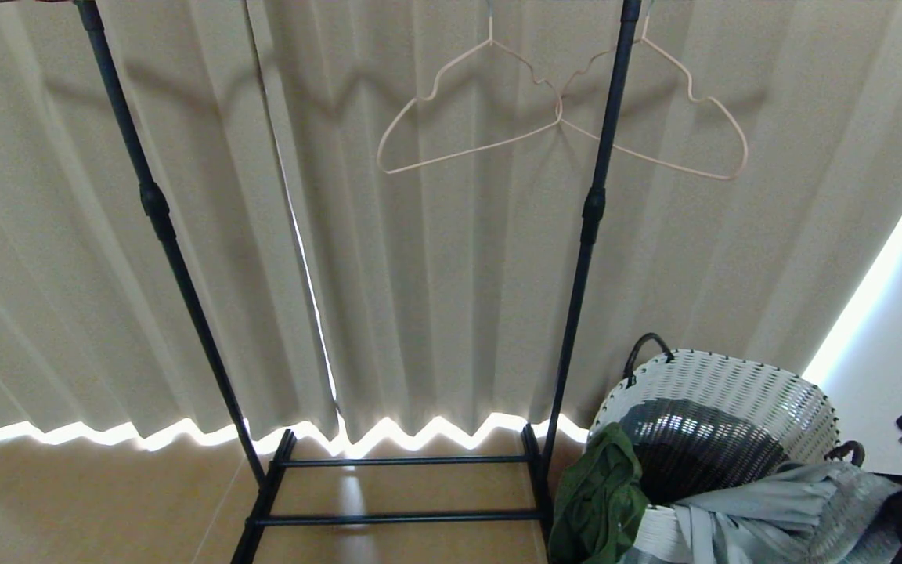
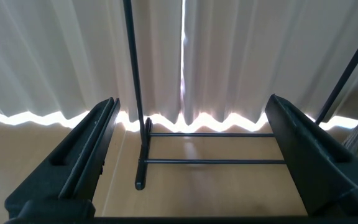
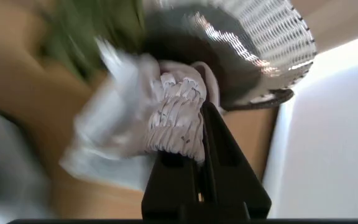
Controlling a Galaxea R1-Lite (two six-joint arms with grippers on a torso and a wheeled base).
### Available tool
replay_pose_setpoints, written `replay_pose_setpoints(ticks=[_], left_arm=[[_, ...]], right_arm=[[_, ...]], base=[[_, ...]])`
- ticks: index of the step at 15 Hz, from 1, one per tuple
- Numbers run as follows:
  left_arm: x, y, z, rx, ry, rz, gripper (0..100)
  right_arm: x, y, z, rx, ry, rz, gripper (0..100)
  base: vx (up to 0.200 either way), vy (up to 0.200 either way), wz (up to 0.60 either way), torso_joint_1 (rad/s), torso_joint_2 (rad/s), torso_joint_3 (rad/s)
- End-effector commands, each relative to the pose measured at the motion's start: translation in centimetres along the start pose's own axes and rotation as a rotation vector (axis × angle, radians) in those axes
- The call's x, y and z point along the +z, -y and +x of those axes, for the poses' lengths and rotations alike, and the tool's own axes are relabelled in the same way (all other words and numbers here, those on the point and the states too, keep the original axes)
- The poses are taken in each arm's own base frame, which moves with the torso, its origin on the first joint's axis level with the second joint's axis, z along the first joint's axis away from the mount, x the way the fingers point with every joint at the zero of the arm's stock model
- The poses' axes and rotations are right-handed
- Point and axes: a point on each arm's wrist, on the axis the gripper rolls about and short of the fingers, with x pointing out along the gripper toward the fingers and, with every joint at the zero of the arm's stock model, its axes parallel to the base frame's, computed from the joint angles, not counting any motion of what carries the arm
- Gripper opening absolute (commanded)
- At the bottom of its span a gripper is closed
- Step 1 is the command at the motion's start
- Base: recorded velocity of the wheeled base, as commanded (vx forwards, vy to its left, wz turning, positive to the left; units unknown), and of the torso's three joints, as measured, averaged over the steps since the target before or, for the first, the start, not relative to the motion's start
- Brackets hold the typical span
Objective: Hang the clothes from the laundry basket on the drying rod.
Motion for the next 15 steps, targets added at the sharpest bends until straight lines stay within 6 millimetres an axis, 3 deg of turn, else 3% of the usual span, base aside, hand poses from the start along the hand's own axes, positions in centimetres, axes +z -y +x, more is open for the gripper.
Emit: replay_pose_setpoints(ticks=[1, 11, 15], left_arm=[[0.0, 0.0, 0.0, 0.000, -0.002, 0.000, 100], [-0.1, 0.0, 0.0, -0.001, -0.003, 0.026, 100], [0.0, 0.2, 0.0, -0.093, 0.006, 0.118, 100]], right_arm=[[2.8, -0.3, -4.7, 0.014, 0.201, 0.089, 0], [2.7, -0.8, -5.5, 0.045, 0.244, 0.067, 0], [4.0, -1.5, -5.3, 0.135, 0.271, 0.012, 0]], base=[[0.000, 0.000, 0.00, 0.000, 0.00, 0.000], [-0.200, 0.000, 0.00, 0.000, 0.00, 0.002], [0.000, 0.000, 0.00, 0.000, 0.00, 0.000]])
